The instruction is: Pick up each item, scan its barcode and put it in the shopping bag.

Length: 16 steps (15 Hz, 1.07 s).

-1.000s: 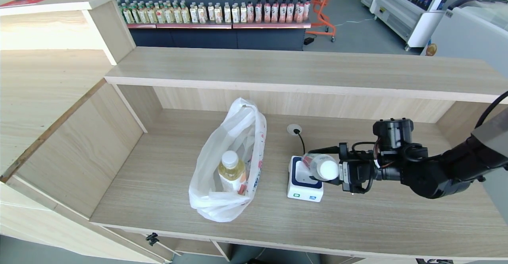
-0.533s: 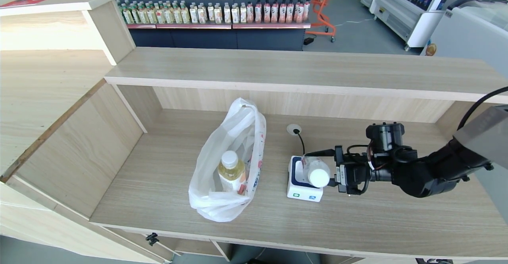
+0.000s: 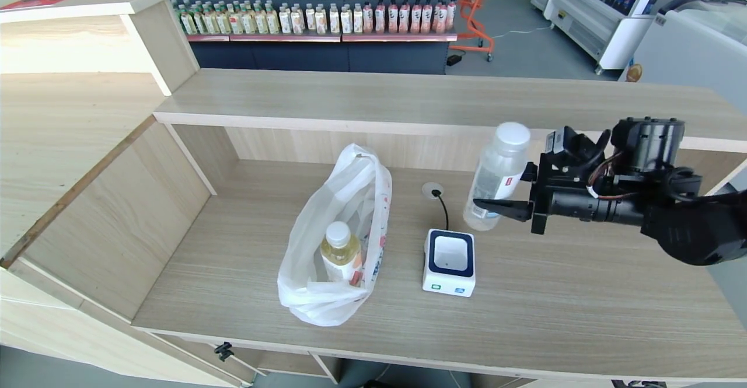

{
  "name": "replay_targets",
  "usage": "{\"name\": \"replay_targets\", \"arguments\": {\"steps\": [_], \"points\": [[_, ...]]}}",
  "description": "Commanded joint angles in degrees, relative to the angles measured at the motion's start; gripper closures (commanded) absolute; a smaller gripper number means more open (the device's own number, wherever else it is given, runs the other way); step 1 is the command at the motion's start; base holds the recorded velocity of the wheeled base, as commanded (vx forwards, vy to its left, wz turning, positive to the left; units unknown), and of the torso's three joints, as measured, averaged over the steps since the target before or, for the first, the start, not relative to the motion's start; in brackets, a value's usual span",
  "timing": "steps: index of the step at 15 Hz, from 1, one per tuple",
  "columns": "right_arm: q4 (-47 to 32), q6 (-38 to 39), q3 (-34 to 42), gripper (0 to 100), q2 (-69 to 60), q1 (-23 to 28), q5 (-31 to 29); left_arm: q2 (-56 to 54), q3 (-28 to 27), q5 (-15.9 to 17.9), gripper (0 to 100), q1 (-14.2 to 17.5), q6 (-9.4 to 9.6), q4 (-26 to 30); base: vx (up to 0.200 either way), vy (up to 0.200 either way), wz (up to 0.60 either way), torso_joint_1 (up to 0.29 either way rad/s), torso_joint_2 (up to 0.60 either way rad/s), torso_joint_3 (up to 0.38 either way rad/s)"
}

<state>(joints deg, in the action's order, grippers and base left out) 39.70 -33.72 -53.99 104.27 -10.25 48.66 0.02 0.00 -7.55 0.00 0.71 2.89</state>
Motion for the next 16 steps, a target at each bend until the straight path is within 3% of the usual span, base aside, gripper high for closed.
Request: {"name": "replay_targets", "arguments": {"steps": [1,2,4,6,14,16], "points": [[0.02,14.65,3.89,100,-12.6,-2.32,-9.11,0.06,0.0,-0.01,0,0.0,0.0,0.01,0.0,0.0,0.0,0.0,0.0,0.0],[0.11,18.25,4.95,100,-13.12,-3.37,-11.75,0.06,0.0,-0.01,0,0.0,0.0,0.01,0.0,0.0,0.0,0.0,0.0,0.0],[0.02,33.28,7.85,100,-12.86,-7.5,-19.92,0.06,0.0,-0.01,0,0.0,0.0,0.01,0.0,0.0,0.0,0.0,0.0,0.0],[0.02,39.08,6.71,100,-10.57,-10.93,-22.39,-0.02,0.0,-0.01,0,0.0,0.0,0.01,0.0,0.0,0.0,0.0,0.0,0.0],[0.11,38.64,-10.26,100,12.72,-19.37,-22.56,0.06,0.0,-0.01,0,0.0,0.0,0.01,0.0,0.0,0.0,0.0,0.0,0.0],[0.11,34.69,-16.76,100,18.6,-20.33,-22.65,-0.02,0.0,-0.01,0,0.0,0.0,0.01,0.0,0.0,0.0,0.0,0.0,0.0]]}}
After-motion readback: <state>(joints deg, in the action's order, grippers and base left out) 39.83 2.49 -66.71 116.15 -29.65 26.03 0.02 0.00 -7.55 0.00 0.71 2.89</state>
